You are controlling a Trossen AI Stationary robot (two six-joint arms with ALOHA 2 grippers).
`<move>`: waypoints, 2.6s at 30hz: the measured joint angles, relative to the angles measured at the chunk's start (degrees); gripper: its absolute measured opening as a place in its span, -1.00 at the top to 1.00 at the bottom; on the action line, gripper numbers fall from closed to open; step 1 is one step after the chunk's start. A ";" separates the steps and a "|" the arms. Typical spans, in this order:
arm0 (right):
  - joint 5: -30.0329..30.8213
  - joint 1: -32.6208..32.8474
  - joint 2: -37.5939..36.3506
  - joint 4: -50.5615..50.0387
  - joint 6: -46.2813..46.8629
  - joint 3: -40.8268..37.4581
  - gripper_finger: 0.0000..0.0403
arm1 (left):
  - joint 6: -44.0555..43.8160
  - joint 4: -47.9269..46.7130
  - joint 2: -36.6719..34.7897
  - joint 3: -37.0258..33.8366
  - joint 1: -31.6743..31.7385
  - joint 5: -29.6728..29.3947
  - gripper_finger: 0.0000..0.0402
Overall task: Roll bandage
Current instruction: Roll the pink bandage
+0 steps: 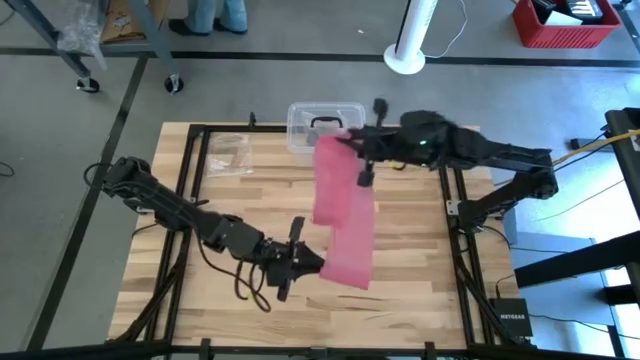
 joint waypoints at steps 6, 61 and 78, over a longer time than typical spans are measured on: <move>-4.89 -2.26 0.00 7.28 4.71 -13.63 1.00 | 1.63 -0.06 -0.38 0.40 -1.97 -4.33 0.95; -13.06 7.76 -13.24 -31.13 36.77 -11.39 -0.40 | -10.81 -8.11 -2.39 0.48 1.25 -13.54 0.95; 0.16 24.47 -21.19 16.67 32.93 -53.71 -0.40 | -3.47 1.56 -6.54 1.27 2.18 -15.60 0.93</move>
